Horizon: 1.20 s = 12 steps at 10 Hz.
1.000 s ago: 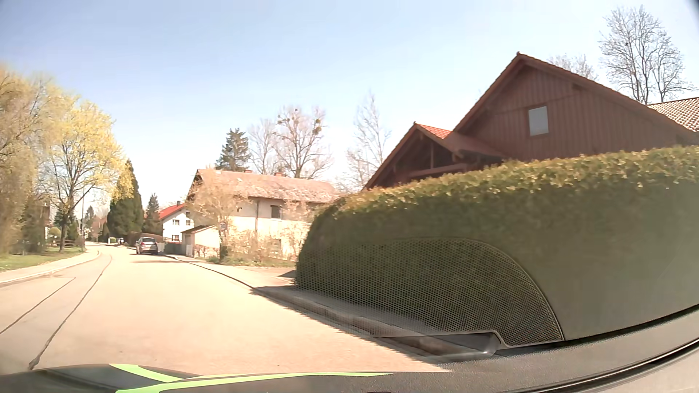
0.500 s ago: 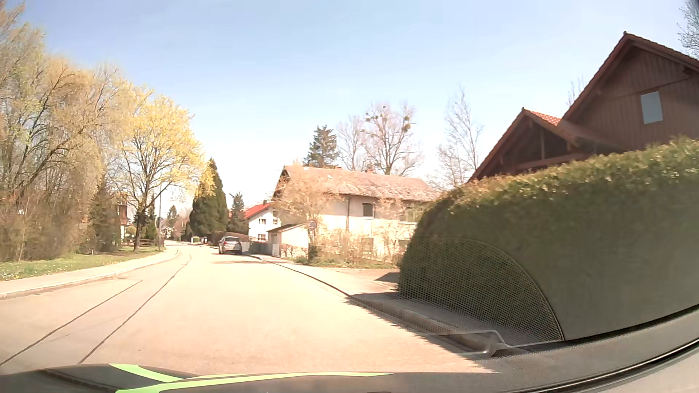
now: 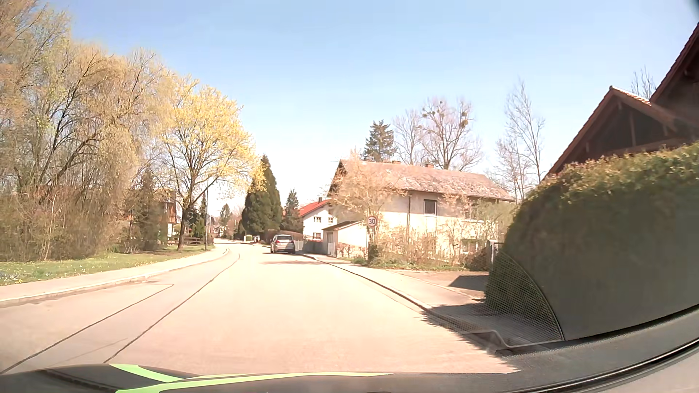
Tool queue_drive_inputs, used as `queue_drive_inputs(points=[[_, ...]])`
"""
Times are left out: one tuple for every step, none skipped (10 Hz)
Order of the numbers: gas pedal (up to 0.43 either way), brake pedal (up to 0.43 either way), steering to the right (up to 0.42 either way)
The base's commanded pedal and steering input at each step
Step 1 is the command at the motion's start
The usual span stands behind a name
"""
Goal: Follow the waypoints while adhering to traffic rules and regulations
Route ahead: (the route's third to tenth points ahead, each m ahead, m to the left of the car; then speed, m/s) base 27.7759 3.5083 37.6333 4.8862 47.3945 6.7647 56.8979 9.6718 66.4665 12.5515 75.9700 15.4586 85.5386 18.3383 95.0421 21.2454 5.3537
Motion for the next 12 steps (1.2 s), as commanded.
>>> queue_drive_inputs(points=[[0.378,0.000,-0.115],[0.358,0.000,-0.092],[0.350,0.000,-0.074],[0.350,0.000,-0.062],[0.331,0.000,-0.047],[0.299,0.000,-0.036],[0.287,0.000,-0.035],[0.268,0.000,-0.035],[0.260,0.000,-0.036],[0.248,0.000,-0.037],[0.240,0.000,-0.037],[0.228,0.000,-0.038]])
